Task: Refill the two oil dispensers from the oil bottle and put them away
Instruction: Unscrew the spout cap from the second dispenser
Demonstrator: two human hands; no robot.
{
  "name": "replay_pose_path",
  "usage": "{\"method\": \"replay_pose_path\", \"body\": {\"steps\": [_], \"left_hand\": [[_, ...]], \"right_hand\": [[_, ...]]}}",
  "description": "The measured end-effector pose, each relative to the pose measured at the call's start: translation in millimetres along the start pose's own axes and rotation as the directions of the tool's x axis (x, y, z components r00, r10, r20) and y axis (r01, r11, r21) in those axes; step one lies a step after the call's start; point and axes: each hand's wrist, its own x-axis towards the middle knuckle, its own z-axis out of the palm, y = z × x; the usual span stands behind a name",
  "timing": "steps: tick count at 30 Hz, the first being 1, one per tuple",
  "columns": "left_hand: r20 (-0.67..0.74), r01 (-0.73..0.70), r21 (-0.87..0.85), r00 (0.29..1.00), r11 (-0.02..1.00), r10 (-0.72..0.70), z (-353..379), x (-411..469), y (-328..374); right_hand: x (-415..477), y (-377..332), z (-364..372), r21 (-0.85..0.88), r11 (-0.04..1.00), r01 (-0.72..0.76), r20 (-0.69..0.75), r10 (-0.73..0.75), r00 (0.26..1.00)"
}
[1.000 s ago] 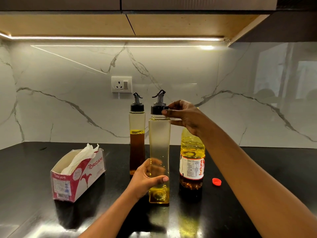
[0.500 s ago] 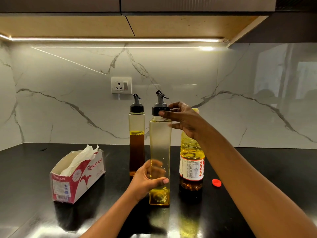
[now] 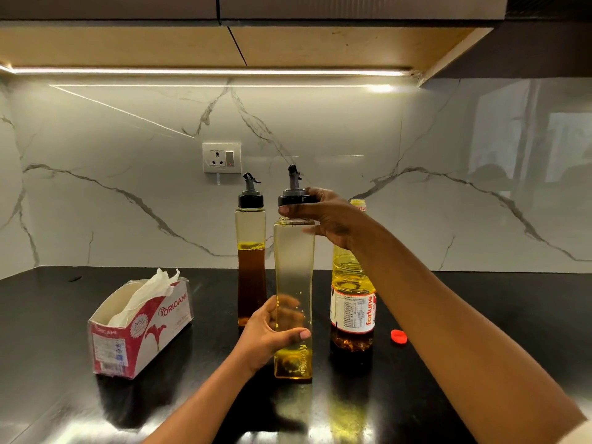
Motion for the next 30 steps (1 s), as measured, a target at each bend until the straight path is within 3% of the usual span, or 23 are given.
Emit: {"method": "replay_pose_path", "body": {"steps": [6, 10, 15, 21, 30], "left_hand": [[-0.005, -0.014, -0.009, 1.0, 1.0, 0.014, 0.4, -0.7, 0.9], [-0.002, -0.01, -0.006, 1.0, 1.0, 0.01, 0.4, -0.7, 1.2], [0.0, -0.017, -0.011, 1.0, 1.0, 0.017, -0.1, -1.1, 1.1], [-0.002, -0.01, -0.029, 1.0, 1.0, 0.009, 0.2, -1.6, 1.9], [-0.012, 0.003, -0.048, 1.0, 0.999, -0.003, -0.1, 0.0, -0.1]], "right_hand": [[-5.3, 6.6, -14.6, 0.173, 0.985, -0.008, 0.027, 0.004, 1.0], [-10.6, 15.0, -23.2, 0.258, 0.964, 0.067, -0.009, -0.067, 0.998], [-12.8, 12.6, -19.2, 0.119, 0.985, 0.121, 0.032, -0.126, 0.992], [-0.5, 0.1, -0.6, -0.036, 0.998, 0.051, 0.083, -0.048, 0.995], [0.7, 4.4, -17.7, 0.115, 0.993, 0.018, 0.046, -0.023, 0.999]]}}
